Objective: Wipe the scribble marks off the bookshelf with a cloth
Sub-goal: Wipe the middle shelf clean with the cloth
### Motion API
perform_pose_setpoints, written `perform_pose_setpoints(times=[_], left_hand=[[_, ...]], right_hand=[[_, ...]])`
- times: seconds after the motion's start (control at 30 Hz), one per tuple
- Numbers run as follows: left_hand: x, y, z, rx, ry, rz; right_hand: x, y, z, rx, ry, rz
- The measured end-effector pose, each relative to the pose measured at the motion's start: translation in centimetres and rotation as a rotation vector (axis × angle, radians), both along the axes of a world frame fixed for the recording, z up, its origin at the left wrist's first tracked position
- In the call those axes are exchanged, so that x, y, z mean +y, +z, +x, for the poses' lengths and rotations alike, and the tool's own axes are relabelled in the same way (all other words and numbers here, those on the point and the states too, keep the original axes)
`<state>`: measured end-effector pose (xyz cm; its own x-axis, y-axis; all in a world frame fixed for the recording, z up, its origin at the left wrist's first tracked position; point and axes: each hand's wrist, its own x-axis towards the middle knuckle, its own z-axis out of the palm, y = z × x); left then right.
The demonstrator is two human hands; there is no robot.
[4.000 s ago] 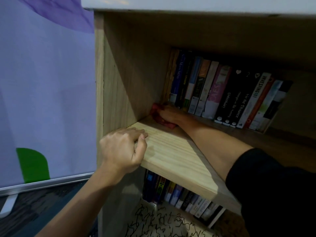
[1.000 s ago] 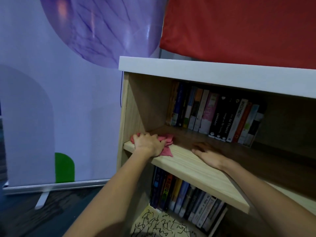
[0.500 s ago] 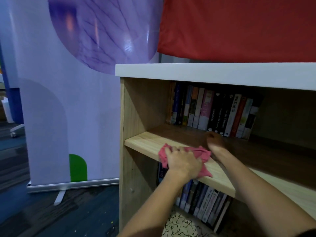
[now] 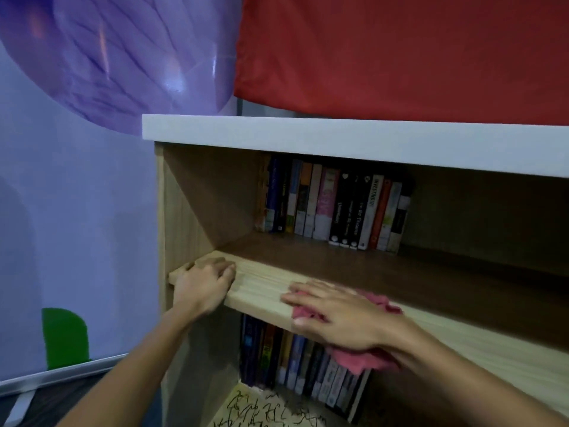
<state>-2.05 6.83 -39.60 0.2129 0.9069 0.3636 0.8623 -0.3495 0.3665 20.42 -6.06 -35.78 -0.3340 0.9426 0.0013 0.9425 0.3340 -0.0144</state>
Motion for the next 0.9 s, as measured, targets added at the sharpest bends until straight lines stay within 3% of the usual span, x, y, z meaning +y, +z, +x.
perform_pose_setpoints(times=[0.1,0.17,0.23,0.33,0.43,0.53,0.6,0.67,0.8,0.9], left_hand=[[0.6,-0.3,0.1,-0.006,0.004,0.054],[0.9,-0.6,0.4,-0.008,0.016,0.066],[1.0,-0.7,0.5,-0.032,0.022,0.093],[0.8,-0.6,0.5,-0.027,0.017,0.102],[0.7,-0.5,0.3,-0.007,-0.019,0.084],[0.6,-0.4,-0.5,0.034,-0.097,0.074],[0.9,-0.7,-1.5,0.031,-0.129,0.121],[1.2,-1.6,-2.2,-0.033,-0.155,0.268],[1.9,-3.0,-1.5,-0.161,-0.159,0.531],[2.2,-3.1,-1.2,-0.182,-0.149,0.595]], right_hand=[[-0.2,0.9,8.1,0.150,-0.401,-0.152],[1.1,0.1,13.9,0.263,-0.717,-0.030],[3.5,-0.8,16.4,0.286,-0.876,0.163],[7.9,-0.6,10.7,0.214,-0.825,0.126],[10.4,-0.8,1.0,0.165,-0.488,0.025],[6.1,0.1,-4.4,0.121,-0.188,-0.010],[2.2,0.4,-2.9,0.172,-0.100,-0.036],[-0.7,0.5,1.7,0.217,-0.188,-0.020],[-0.8,0.1,11.9,0.427,-0.737,0.108],[4.2,-0.4,12.1,0.386,-0.960,0.237]])
